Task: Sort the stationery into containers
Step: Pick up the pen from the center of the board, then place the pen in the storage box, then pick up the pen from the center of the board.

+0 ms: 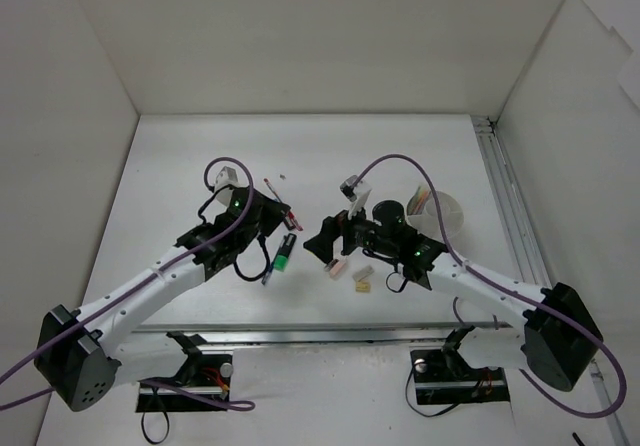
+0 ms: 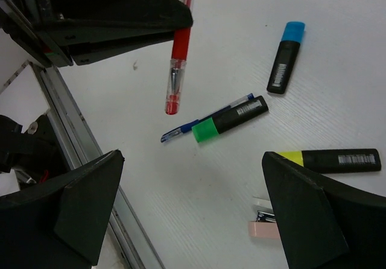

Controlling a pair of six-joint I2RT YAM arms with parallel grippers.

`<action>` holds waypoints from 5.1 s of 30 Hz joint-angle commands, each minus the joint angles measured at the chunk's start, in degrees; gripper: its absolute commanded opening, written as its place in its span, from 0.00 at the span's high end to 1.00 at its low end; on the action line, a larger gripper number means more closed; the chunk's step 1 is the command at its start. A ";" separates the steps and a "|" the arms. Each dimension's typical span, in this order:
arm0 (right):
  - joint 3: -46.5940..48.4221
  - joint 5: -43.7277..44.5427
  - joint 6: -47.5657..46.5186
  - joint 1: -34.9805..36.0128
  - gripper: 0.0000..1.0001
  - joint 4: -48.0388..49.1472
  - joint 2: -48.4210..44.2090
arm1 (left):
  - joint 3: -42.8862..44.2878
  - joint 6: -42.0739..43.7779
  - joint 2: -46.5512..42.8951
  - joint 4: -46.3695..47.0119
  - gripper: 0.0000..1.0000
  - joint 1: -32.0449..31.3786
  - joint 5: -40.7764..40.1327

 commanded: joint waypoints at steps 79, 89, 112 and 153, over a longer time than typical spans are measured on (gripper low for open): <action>40.28 37.14 0.97 -16.50 1.00 -96.04 8.96 | 0.44 44.96 -6.89 -7.17 0.00 14.61 11.57; 40.90 23.07 -5.62 -23.80 1.00 -95.33 11.94 | -1.23 47.77 -6.63 -5.86 0.00 19.63 17.19; 51.36 20.06 -7.65 -33.65 0.24 -92.70 25.84 | -5.19 59.02 -3.99 -3.30 0.00 19.54 29.76; 39.23 23.94 -6.59 -24.25 0.02 -69.23 -4.83 | -4.66 48.65 22.38 -10.51 0.85 1.70 7.44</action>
